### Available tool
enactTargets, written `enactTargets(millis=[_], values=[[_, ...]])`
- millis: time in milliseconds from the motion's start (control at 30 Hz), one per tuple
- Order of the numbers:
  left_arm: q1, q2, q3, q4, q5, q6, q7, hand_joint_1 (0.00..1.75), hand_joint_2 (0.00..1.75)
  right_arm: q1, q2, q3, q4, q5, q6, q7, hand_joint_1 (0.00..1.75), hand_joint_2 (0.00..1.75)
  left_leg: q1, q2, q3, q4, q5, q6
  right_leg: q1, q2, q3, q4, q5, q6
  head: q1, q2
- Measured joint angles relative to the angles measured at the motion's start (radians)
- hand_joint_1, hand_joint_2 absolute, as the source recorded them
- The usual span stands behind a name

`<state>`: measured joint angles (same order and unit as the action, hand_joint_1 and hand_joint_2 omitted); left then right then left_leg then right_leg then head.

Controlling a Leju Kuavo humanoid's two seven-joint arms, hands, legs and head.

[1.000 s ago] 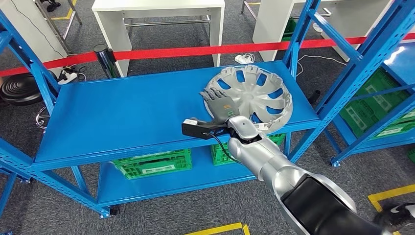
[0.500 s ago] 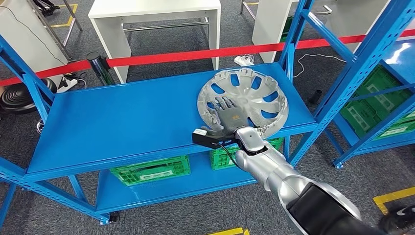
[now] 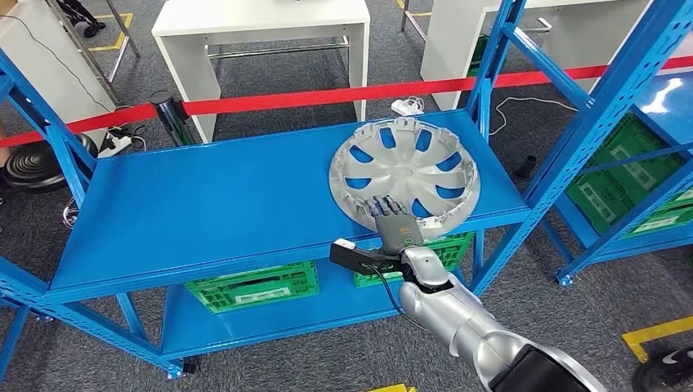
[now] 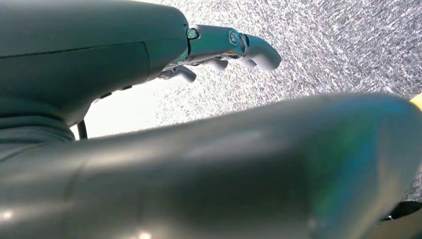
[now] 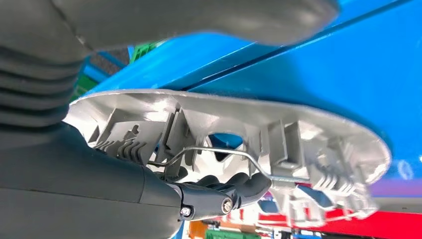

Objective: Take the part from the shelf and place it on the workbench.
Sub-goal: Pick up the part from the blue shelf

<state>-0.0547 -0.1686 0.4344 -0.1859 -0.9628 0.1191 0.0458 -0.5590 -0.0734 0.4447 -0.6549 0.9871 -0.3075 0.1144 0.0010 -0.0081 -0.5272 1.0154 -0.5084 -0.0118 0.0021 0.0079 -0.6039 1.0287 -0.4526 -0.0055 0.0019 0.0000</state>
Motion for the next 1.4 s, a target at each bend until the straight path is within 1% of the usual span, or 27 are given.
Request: enactTargets(millis=[133, 333, 500, 767, 900, 1067, 1200, 1400], values=[[0.001, 0.000, 0.001, 0.001, 0.000, 0.002, -0.003, 0.00, 0.00, 0.038, -0.009, -0.031, -0.047, -0.005, 0.008, 0.003, 0.00, 1.75, 0.000, 0.000, 0.008, 0.000, -0.003, 0.003, 0.000, 0.000, 0.009, -0.001, -0.003, 0.002, 0.000, 0.000], [0.005, 0.000, 0.002, 0.003, -0.005, 0.002, -0.005, 0.00, 0.00, 0.122, -0.019, -0.088, -0.150, 0.022, 0.007, 0.043, 0.00, 1.75, 0.000, -0.001, 0.015, 0.000, -0.007, 0.006, 0.000, 0.000, 0.019, -0.004, -0.006, 0.006, 0.000, 0.000], [0.006, 0.000, 0.003, 0.004, -0.008, 0.002, -0.007, 0.00, 0.00, 0.184, -0.024, -0.143, -0.248, 0.072, 0.014, 0.066, 0.00, 1.75, 0.000, 0.000, 0.016, 0.000, -0.009, 0.007, 0.000, 0.000, 0.021, -0.006, -0.007, 0.007, 0.000, 0.000], [0.014, 0.000, 0.018, 0.004, -0.002, 0.002, -0.020, 0.00, 0.00, 0.255, -0.023, -0.178, -0.349, 0.101, 0.041, 0.089, 0.00, 1.75, 0.000, 0.001, 0.015, 0.000, -0.011, 0.008, -0.001, 0.000, 0.020, -0.007, -0.007, 0.008, 0.000, 0.000], [0.018, 0.001, 0.018, 0.005, -0.004, 0.002, -0.026, 0.00, 0.00, 0.291, -0.023, -0.198, -0.390, 0.099, 0.054, 0.091, 1.75, 1.75, 0.000, 0.000, 0.015, 0.000, -0.011, 0.008, -0.001, 0.000, 0.020, -0.007, -0.007, 0.008, 0.000, 0.000], [0.018, 0.002, 0.019, 0.006, -0.004, -0.002, -0.030, 0.00, 0.00, 0.313, -0.023, -0.216, -0.416, 0.089, 0.068, 0.076, 1.75, 1.75, 0.000, 0.001, 0.014, 0.000, -0.011, 0.008, -0.001, 0.000, 0.020, -0.007, -0.007, 0.008, 0.000, 0.000], [0.018, 0.005, 0.019, 0.007, -0.003, -0.011, -0.040, 0.00, 0.00, 0.304, -0.023, -0.230, -0.420, 0.070, 0.074, 0.051, 1.75, 1.75, 0.000, 0.001, 0.011, 0.000, -0.012, 0.009, -0.001, 0.000, 0.022, -0.007, -0.009, 0.008, 0.000, 0.000], [0.018, 0.009, 0.019, 0.008, -0.002, -0.016, -0.043, 0.00, 0.00, 0.297, -0.023, -0.247, -0.420, 0.056, 0.075, 0.042, 1.75, 1.75, 0.000, 0.000, 0.013, 0.000, -0.013, 0.010, -0.001, 0.000, 0.025, -0.007, -0.010, 0.008, 0.000, 0.000]])
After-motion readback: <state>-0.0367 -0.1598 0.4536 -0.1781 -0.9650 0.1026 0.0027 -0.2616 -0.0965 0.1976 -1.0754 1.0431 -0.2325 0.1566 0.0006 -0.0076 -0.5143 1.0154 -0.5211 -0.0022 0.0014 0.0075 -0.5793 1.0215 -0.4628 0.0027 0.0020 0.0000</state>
